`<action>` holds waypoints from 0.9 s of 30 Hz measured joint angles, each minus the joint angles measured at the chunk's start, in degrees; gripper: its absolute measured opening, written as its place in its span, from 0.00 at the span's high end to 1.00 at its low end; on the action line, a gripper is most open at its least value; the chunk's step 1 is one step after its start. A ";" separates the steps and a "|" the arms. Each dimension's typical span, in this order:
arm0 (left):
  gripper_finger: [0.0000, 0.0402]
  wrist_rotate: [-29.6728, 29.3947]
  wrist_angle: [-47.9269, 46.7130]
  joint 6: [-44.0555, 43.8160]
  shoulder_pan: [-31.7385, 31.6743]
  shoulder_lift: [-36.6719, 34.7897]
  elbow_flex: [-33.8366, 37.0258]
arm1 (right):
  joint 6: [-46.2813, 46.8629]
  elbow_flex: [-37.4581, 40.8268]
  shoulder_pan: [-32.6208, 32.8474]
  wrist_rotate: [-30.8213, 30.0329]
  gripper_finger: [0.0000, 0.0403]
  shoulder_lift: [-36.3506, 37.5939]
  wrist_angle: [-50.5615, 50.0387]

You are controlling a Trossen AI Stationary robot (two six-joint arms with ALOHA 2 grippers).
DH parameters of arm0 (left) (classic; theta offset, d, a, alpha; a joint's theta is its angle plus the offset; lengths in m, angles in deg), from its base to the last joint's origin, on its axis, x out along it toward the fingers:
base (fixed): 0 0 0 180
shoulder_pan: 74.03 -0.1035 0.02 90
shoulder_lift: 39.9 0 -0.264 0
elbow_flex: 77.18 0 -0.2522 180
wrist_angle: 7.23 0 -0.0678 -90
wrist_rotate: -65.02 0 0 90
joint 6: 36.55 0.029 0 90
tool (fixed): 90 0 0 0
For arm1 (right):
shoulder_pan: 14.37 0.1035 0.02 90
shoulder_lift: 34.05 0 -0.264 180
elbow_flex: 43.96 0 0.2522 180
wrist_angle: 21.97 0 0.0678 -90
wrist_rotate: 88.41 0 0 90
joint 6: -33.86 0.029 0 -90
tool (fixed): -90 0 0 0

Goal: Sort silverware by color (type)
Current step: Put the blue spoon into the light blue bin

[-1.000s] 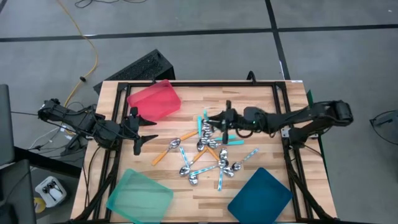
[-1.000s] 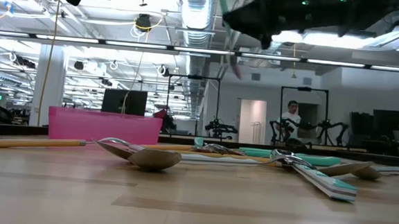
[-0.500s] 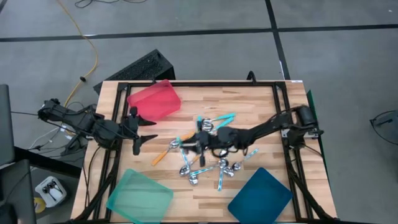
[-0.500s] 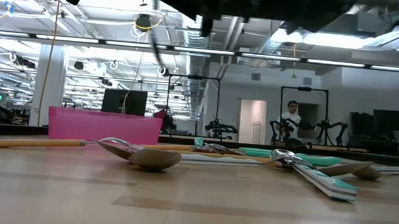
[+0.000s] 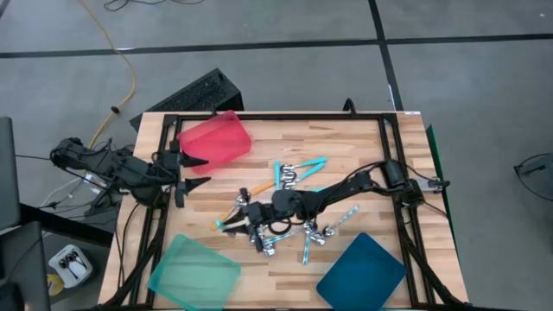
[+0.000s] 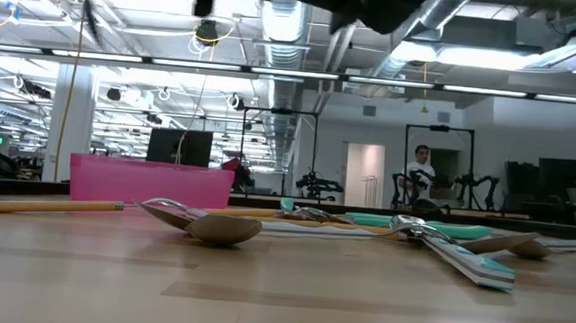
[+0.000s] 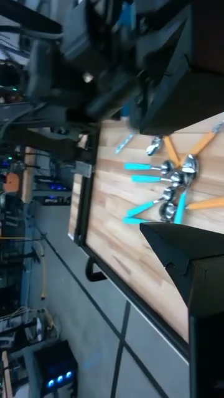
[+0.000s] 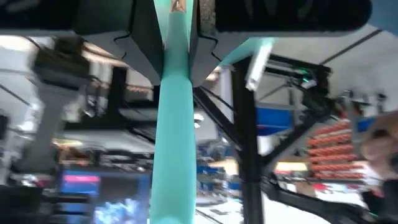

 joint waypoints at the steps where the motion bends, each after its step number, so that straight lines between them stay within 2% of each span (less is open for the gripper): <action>1: 0.44 -0.08 0.00 0.00 0.00 -0.30 -0.13 | -0.01 -1.50 0.16 0.95 0.80 -0.80 -0.76; 12: 0.44 -1.21 0.11 -0.87 0.00 -1.49 -3.56 | 1.32 -22.76 1.06 11.77 0.80 -14.26 -6.81; 18: 0.44 -1.19 0.16 -1.06 0.00 -1.47 -4.97 | 6.66 -35.10 1.07 18.59 0.80 -22.83 -10.71; 24: 0.44 -1.18 0.17 -2.74 0.00 -1.47 -5.40 | 15.60 -44.16 0.44 18.84 0.80 -30.02 -14.23; 27: 0.44 -1.18 -0.02 -2.75 0.00 -1.45 -5.40 | 19.84 -46.30 -0.56 18.34 0.80 -30.70 -16.57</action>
